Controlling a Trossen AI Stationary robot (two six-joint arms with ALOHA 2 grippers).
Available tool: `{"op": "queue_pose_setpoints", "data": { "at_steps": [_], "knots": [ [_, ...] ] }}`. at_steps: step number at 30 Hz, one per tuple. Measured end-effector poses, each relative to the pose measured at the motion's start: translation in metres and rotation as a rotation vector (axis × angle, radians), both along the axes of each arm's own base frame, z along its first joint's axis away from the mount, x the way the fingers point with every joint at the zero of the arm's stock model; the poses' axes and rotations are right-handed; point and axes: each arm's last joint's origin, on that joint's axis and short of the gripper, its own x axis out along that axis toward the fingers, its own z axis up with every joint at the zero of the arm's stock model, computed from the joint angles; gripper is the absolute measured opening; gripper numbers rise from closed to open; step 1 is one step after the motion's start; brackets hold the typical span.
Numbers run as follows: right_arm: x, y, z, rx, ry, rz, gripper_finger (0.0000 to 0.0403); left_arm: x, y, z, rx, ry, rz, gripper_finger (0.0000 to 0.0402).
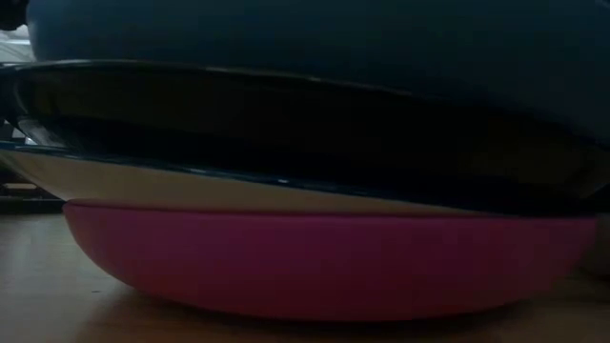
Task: Sort dishes
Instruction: Put the dark green plate in the dish rack
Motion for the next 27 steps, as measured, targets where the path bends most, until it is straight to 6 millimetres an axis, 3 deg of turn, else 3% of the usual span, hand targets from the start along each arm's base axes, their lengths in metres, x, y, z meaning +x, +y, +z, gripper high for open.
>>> {"op": "queue_pose_setpoints", "data": {
  "at_steps": [7, 14, 27],
  "knots": [
    [-0.027, 0.035, -0.001, -0.094, -0.146, -0.298, 0.0305, 0.000, 0.000, 0.000, 0.005, 0.002, -0.010, 0.0141],
    [-0.044, 0.068, -0.024, -0.168, -0.076, -0.486, 0.0305, 0.000, 0.000, 0.000, 0.005, 0.002, -0.012, 0.0141],
    [-0.032, 0.109, -0.076, -0.273, -0.044, -0.502, 0.0305, 0.000, 0.000, 0.000, 0.005, 0.003, -0.014, 0.0141]
  ]
}}
